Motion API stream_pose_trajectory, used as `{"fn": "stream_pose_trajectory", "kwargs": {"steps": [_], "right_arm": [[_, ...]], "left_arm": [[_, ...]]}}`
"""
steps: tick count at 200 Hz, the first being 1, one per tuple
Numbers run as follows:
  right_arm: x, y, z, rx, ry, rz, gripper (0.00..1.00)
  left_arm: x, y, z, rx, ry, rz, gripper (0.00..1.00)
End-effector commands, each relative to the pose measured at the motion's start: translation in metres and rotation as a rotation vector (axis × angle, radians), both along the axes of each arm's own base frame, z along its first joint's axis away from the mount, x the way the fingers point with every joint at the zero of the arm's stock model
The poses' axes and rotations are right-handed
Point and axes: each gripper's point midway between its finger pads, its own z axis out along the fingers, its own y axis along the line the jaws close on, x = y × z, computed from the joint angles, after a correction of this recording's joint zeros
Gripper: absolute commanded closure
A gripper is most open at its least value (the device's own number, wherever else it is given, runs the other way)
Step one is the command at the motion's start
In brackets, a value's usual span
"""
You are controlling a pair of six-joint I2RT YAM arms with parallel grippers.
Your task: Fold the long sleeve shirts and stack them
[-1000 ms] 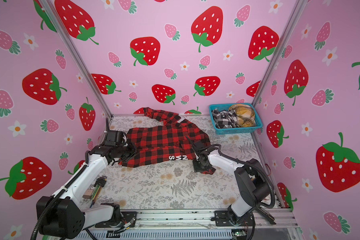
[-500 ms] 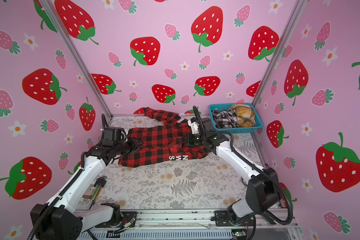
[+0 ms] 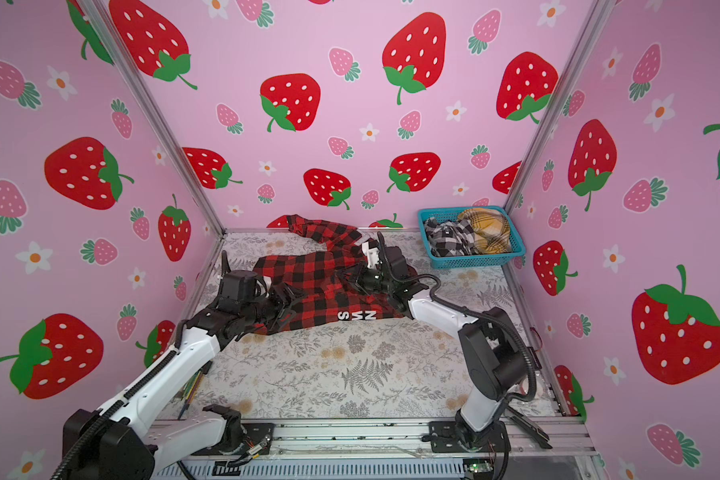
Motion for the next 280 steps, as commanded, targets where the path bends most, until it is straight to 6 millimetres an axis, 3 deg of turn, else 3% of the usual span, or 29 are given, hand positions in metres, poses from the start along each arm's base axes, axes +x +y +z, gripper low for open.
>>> {"fn": "stream_pose_trajectory", "kwargs": {"steps": [1,28,45,59,91,119,164,194,241,256,280], "right_arm": [[0.005,0.024,0.008,0.031,-0.001,-0.014,0.95],[-0.023,0.034,-0.058,-0.182,0.050,0.036,0.63],[-0.033,0.009,-0.094,-0.322,0.082,0.006,0.39],[-0.037,-0.019,-0.106,-0.401,0.073,-0.040,0.34],[-0.044,-0.076,-0.107,-0.499,0.051,-0.122,0.35],[-0.048,-0.101,-0.104,-0.539,0.037,-0.145,0.38],[-0.052,-0.110,-0.108,-0.559,0.027,-0.139,0.44],[-0.050,-0.108,-0.103,-0.537,0.016,-0.122,0.52],[-0.040,-0.103,-0.098,-0.513,0.011,-0.113,0.54],[-0.038,-0.102,-0.095,-0.508,0.006,-0.113,0.54],[-0.038,-0.104,-0.095,-0.511,0.010,-0.120,0.54]], "left_arm": [[0.007,0.009,0.009,0.073,-0.015,0.014,0.22],[0.004,0.012,-0.023,0.081,0.116,0.014,0.21],[0.004,0.007,-0.039,0.056,0.169,0.014,0.20],[0.005,0.004,-0.050,0.031,0.208,0.038,0.18],[0.019,-0.017,-0.063,-0.044,0.244,0.052,0.18],[0.033,-0.032,-0.074,-0.017,0.268,0.058,0.20],[0.061,-0.039,-0.108,-0.113,0.336,0.186,0.27],[0.081,-0.037,-0.106,-0.092,0.323,0.231,0.28],[0.081,-0.033,-0.132,-0.058,0.420,0.269,0.39],[0.084,-0.033,-0.138,-0.052,0.435,0.268,0.45],[0.084,-0.038,-0.145,-0.063,0.465,0.247,0.64]]}}
